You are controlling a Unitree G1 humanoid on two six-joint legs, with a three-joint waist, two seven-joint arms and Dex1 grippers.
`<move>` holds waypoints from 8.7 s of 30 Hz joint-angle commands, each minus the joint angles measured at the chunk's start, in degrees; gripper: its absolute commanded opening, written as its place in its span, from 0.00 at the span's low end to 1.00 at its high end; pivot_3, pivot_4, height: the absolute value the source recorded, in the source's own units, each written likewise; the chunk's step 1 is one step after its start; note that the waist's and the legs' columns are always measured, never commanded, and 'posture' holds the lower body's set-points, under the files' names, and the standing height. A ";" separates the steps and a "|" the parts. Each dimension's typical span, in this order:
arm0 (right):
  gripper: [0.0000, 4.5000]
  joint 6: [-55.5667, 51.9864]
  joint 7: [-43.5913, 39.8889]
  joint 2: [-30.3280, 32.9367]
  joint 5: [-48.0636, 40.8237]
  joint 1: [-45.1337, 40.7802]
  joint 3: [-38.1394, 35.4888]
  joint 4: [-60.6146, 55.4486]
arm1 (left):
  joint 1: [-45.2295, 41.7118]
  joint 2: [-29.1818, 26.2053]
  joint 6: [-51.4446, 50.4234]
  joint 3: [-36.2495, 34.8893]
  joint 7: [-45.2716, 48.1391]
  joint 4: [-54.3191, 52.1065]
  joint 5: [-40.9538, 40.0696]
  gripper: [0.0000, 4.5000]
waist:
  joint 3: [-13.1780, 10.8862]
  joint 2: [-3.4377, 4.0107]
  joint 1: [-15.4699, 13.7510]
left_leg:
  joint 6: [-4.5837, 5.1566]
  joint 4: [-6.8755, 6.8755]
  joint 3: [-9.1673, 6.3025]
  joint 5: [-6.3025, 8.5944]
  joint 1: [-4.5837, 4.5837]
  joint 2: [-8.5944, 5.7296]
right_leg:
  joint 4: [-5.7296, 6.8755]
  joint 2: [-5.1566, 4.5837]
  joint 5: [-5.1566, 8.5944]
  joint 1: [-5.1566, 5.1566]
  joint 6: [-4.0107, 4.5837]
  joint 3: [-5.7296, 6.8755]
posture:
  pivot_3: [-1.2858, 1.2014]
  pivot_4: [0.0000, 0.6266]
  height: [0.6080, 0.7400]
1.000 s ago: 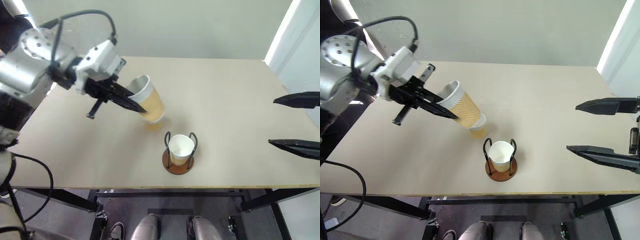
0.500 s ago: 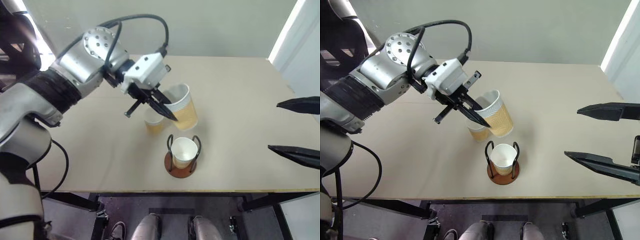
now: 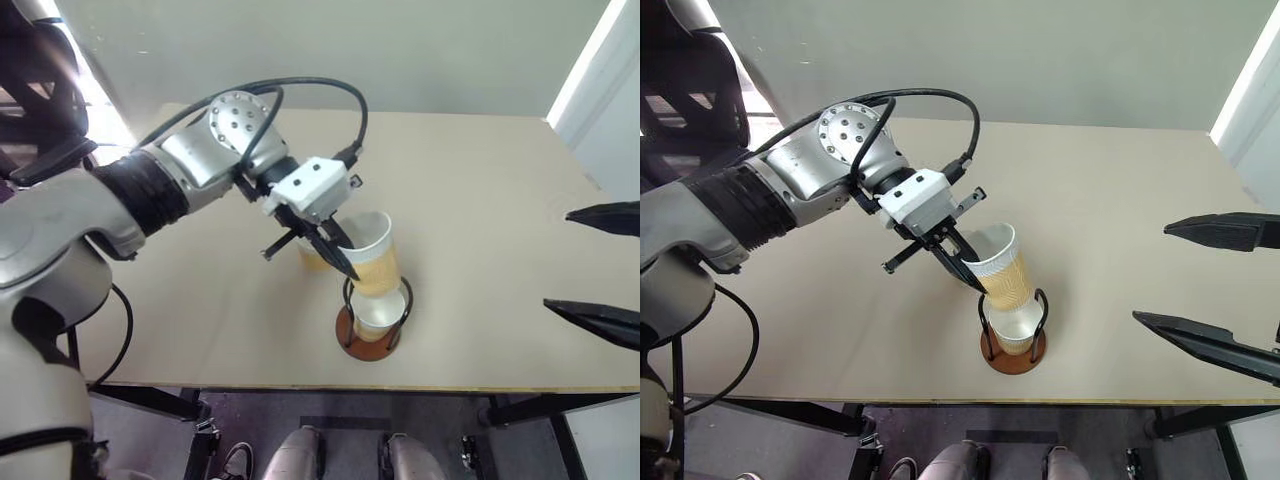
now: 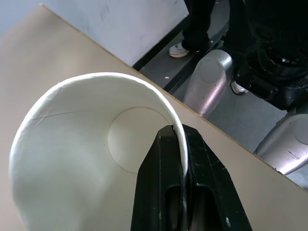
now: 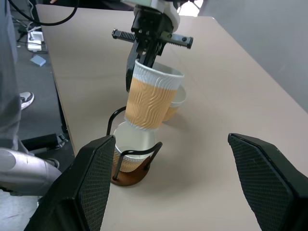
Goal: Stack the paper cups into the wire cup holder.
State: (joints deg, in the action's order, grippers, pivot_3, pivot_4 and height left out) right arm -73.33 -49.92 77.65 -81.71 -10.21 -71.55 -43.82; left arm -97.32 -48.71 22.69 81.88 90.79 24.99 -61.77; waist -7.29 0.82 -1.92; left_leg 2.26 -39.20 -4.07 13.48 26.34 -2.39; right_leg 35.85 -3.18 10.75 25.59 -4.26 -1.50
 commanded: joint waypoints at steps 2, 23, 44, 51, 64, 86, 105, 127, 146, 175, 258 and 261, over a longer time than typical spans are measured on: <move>0.86 -1.32 3.03 1.38 -3.47 0.16 -4.37 -0.45 | -2.30 1.44 2.88 1.20 1.71 0.36 -1.08 0.00 | 0.00 0.00 -0.05 | 0.06 -0.01 0.05 0.04 -0.05 -0.01 | 0.01 0.02 0.00 -0.03 0.00 -0.02 | 0.52 0.24 1.00; 0.86 -2.61 10.46 1.49 -10.22 4.08 -8.95 -1.82 | -3.63 4.54 7.87 8.19 1.71 4.08 0.29 0.00 | -0.01 0.04 -0.03 | 0.07 -0.09 0.01 0.16 -0.18 0.05 | 0.08 0.02 0.00 -0.12 0.00 -0.07 | 0.52 0.24 1.00; 0.86 -1.34 13.66 1.34 -12.94 7.01 -11.26 -2.80 | -3.82 8.12 11.87 9.86 1.71 7.34 2.68 0.00 | -0.01 0.09 -0.12 | 0.09 -0.53 -0.06 0.31 -0.16 0.07 | 0.24 0.04 -0.02 -0.23 0.01 -0.07 | 0.52 0.24 1.00; 0.86 -1.06 14.44 1.17 -13.38 7.72 -11.63 -3.03 | -3.63 8.81 11.34 9.39 1.71 8.02 2.88 0.31 | -0.01 0.09 -0.16 | 0.23 -0.69 -0.05 0.48 -0.16 0.05 | 0.25 0.07 -0.03 -0.28 -0.02 -0.05 | 0.52 0.24 1.00; 0.86 -0.68 13.53 0.82 -11.86 8.40 -11.56 -3.13 | -2.58 10.97 9.58 1.98 1.71 14.73 3.16 0.99 | -0.01 0.10 -0.16 | 0.19 -0.81 -0.03 0.65 -0.16 0.05 | 0.26 0.07 -0.05 -0.33 -0.04 -0.06 | 0.52 0.24 1.00; 0.86 5.73 5.70 1.18 -3.11 7.18 -4.15 -0.88 | 10.96 18.92 0.59 -30.86 1.71 48.47 42.31 0.99 | 0.12 0.22 -0.71 | 0.39 -0.88 0.16 0.37 0.08 -0.06 | 0.07 0.03 0.10 -0.24 -0.44 -0.21 | 0.52 0.24 1.00; 0.86 -2.07 6.93 4.46 -6.66 3.49 -7.77 0.29 | 11.56 23.52 2.53 -50.19 0.04 51.53 67.75 0.09 | 0.12 0.20 -0.70 | 0.45 -0.89 0.42 0.33 0.00 -0.07 | 0.08 0.09 0.23 -0.20 -0.51 -0.28 | 0.52 0.24 1.00; 0.86 -2.58 4.30 3.61 -2.03 1.94 -7.47 -0.17 | 0.07 7.84 -15.86 -30.67 1.71 9.40 -1.16 0.01 | 0.15 0.47 -0.75 | 0.58 -0.90 0.71 0.78 -0.05 -0.07 | 0.12 0.03 0.31 -0.19 -0.67 -0.27 | 0.52 0.24 1.00; 0.86 -7.26 6.52 4.34 -5.72 1.75 -12.04 -1.14 | -9.56 3.05 2.66 4.66 1.71 4.59 -4.09 0.01 | 0.04 0.53 0.13 | 0.84 -0.92 1.21 0.82 -0.34 0.07 | 0.10 -0.06 0.31 -0.25 -0.78 -1.15 | 0.52 0.24 1.00; 0.86 -7.16 9.89 3.53 -8.96 3.43 -14.01 -2.11 | -14.04 1.71 9.19 16.64 1.71 -0.59 -7.97 0.01 | 0.00 0.74 0.26 | 0.83 -0.95 1.36 1.35 -0.46 0.08 | 0.16 0.12 0.38 -0.15 -0.75 -1.55 | 0.52 0.24 1.00; 0.86 23.82 -10.87 -12.23 30.64 15.89 18.50 9.55 | 54.08 -8.77 -45.04 -82.18 -6.17 -2.65 29.65 0.92 | 0.22 0.45 1.26 | 0.52 -0.76 1.27 0.57 -0.94 0.23 | 0.17 0.59 -0.24 -0.31 0.65 -1.81 | 0.52 0.24 1.00; 0.86 22.38 -10.36 -11.74 29.53 15.18 18.06 8.97 | 52.91 -8.33 -44.82 -81.78 -4.81 -1.44 31.03 0.92 | 0.22 0.45 1.27 | 0.45 -0.76 1.28 0.48 -0.88 0.24 | 0.14 0.59 -0.21 -0.23 0.61 -1.82 | 0.52 0.24 1.00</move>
State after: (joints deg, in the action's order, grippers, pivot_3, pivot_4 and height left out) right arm -50.40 -61.03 65.40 -50.78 5.85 -50.72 -34.00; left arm -42.61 -57.02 -22.41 2.00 84.97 23.05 -31.49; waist -7.07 1.27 -0.65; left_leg 2.70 -39.96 -2.80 13.97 25.47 -2.15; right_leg 35.98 -2.60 10.55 25.36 -3.67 -3.32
